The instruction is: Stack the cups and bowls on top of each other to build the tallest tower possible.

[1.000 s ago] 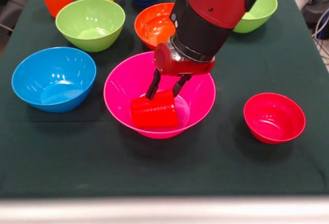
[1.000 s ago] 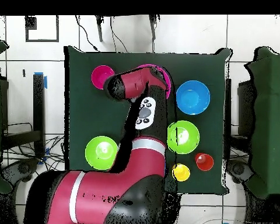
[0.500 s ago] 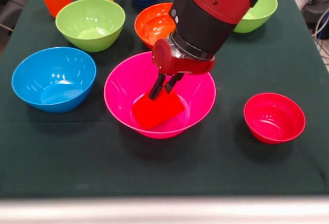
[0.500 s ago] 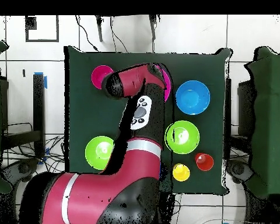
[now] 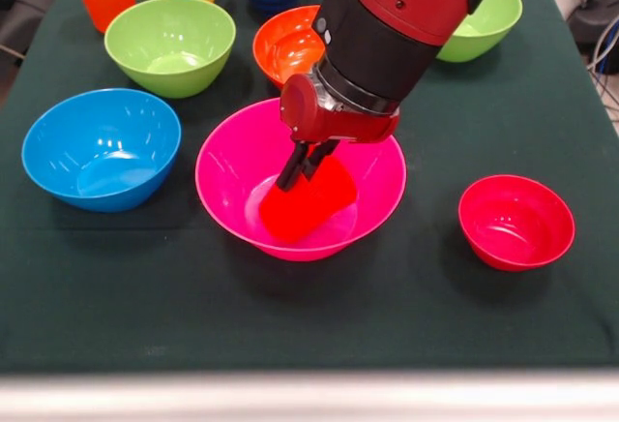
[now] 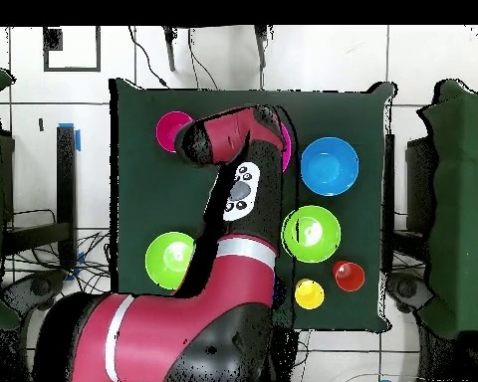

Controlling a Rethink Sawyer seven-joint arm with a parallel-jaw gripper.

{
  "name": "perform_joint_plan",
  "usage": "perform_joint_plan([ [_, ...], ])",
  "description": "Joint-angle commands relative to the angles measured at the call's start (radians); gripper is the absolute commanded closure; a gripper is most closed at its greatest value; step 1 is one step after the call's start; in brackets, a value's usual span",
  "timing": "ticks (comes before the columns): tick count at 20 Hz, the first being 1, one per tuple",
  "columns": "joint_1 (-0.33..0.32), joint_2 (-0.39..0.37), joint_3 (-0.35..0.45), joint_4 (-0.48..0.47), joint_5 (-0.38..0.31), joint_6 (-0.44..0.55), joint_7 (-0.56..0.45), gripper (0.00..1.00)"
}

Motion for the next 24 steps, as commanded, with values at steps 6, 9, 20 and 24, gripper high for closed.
perform_joint_plan([
  [6, -0.108, -0.041, 0.244, 0.116, 0.121, 0.014, -0.049, 1.00],
  [9, -0.144, -0.052, 0.288, 0.126, 0.148, 0.055, -0.101, 1.00],
  [20, -0.259, -0.050, 0.416, 0.138, 0.163, 0.160, -0.245, 1.00],
  [24, -0.281, -0.045, 0.446, 0.130, 0.152, 0.197, -0.258, 1.00],
])
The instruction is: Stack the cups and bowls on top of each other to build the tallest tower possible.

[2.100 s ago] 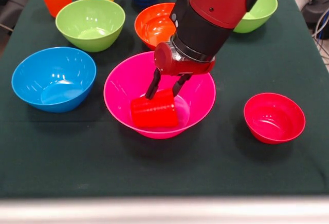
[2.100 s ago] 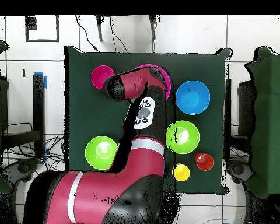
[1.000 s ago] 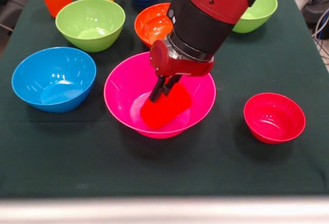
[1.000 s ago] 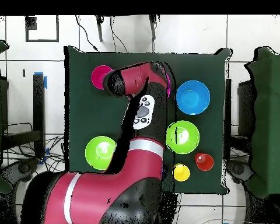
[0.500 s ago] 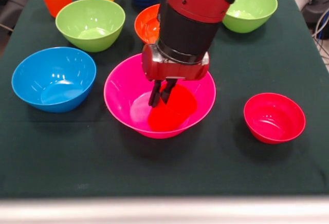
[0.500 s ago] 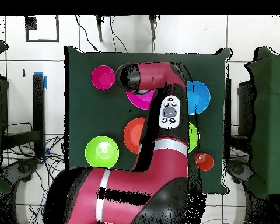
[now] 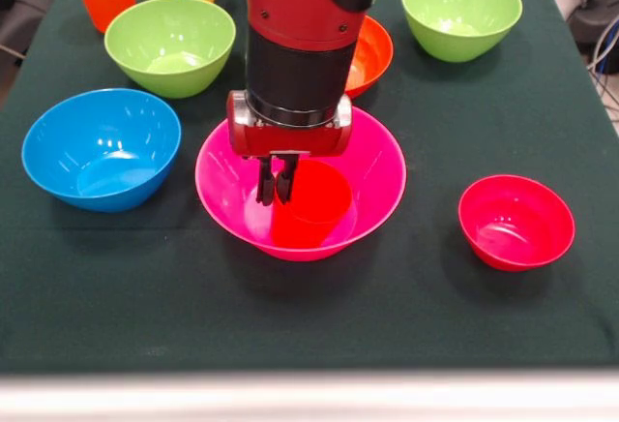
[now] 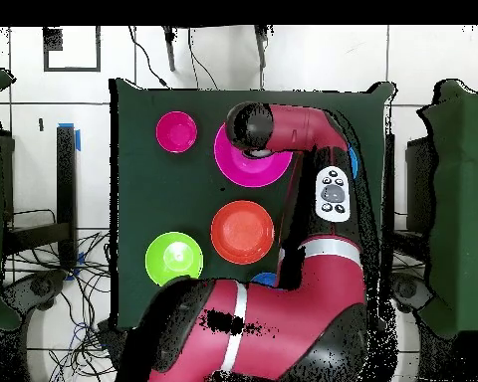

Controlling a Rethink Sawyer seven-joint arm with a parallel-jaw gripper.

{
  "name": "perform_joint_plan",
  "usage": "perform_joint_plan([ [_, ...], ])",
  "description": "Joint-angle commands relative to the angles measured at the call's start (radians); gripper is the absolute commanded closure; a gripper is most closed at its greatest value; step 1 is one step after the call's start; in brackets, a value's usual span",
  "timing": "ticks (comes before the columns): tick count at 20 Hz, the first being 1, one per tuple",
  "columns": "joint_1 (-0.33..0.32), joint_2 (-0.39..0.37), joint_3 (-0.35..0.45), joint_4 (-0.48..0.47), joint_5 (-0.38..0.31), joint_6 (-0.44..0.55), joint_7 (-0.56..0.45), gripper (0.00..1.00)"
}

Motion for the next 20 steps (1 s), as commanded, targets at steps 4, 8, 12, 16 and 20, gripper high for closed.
perform_joint_plan([
  [4, -0.041, 0.017, 0.195, 0.077, -0.008, 0.200, -0.249, 1.00],
  [8, -0.076, 0.026, 0.232, 0.106, 0.017, 0.252, -0.240, 1.00],
  [12, -0.090, 0.027, 0.254, 0.118, 0.010, 0.259, -0.234, 1.00],
  [16, -0.102, 0.026, 0.267, 0.124, -0.006, 0.265, -0.237, 1.00],
  [20, -0.116, 0.032, 0.281, 0.124, -0.033, 0.246, -0.265, 1.00],
])
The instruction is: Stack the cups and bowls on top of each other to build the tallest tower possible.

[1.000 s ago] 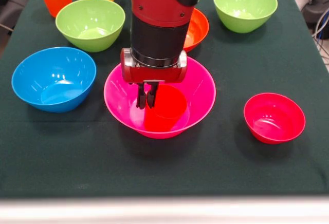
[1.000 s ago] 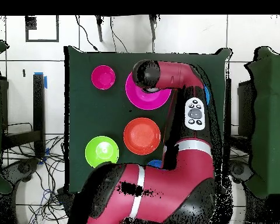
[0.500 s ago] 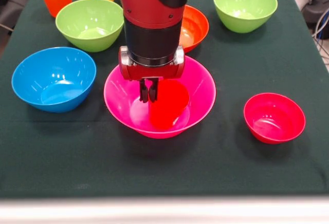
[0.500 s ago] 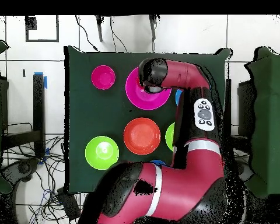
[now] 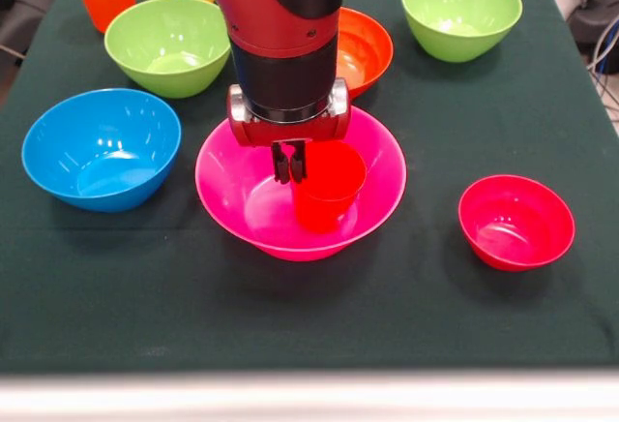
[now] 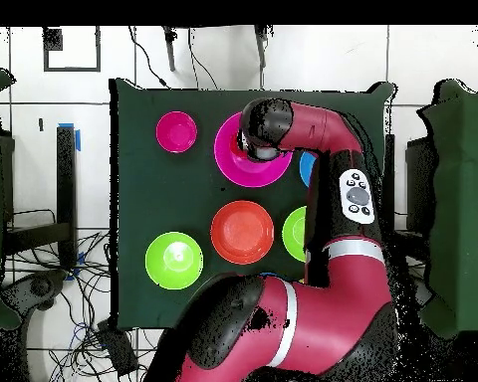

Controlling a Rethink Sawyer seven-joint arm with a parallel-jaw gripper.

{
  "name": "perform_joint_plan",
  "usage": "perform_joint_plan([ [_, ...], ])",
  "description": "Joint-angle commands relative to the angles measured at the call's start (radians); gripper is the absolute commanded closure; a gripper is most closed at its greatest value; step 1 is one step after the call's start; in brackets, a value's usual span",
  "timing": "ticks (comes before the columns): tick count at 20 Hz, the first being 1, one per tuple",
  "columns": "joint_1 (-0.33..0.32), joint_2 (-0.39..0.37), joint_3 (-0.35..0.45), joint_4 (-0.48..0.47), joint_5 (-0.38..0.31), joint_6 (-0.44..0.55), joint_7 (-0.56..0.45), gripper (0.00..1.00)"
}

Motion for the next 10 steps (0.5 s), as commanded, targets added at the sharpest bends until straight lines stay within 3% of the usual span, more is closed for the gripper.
perform_joint_plan([
  [1, -0.019, 0.032, 0.138, 0.110, -0.043, 0.071, -0.266, 1.00],
  [10, -0.021, 0.023, 0.140, 0.126, -0.082, 0.029, -0.274, 1.00],
])
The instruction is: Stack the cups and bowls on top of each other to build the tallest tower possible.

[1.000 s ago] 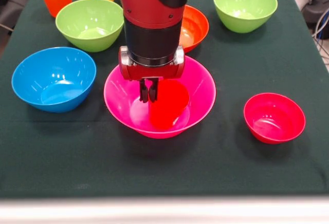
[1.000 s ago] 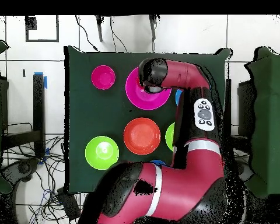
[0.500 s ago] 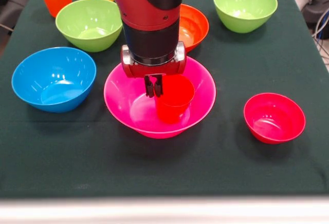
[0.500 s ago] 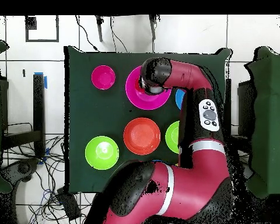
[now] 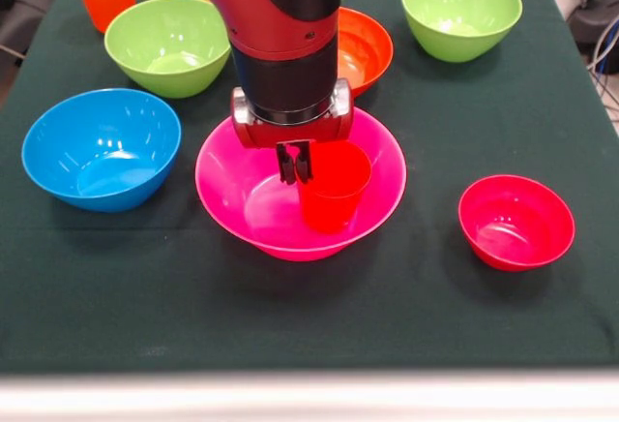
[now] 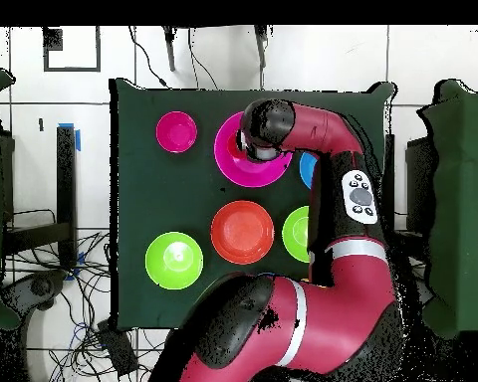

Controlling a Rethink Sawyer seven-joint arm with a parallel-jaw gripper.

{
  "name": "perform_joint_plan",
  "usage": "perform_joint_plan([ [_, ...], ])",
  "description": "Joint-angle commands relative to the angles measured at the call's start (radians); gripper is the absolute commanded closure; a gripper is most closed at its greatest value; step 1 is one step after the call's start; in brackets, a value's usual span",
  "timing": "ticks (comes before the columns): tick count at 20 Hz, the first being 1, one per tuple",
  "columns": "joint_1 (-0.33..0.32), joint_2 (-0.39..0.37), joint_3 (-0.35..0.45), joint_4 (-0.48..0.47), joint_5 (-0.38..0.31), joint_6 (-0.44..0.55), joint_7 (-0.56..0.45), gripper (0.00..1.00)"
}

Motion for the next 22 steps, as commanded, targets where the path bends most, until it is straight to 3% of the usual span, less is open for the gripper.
perform_joint_plan([
  [1, -0.005, 0.023, 0.112, 0.115, -0.084, 0.026, -0.275, 1.00],
  [22, -0.016, 0.037, 0.109, 0.082, -0.109, 0.035, -0.327, 1.00],
])
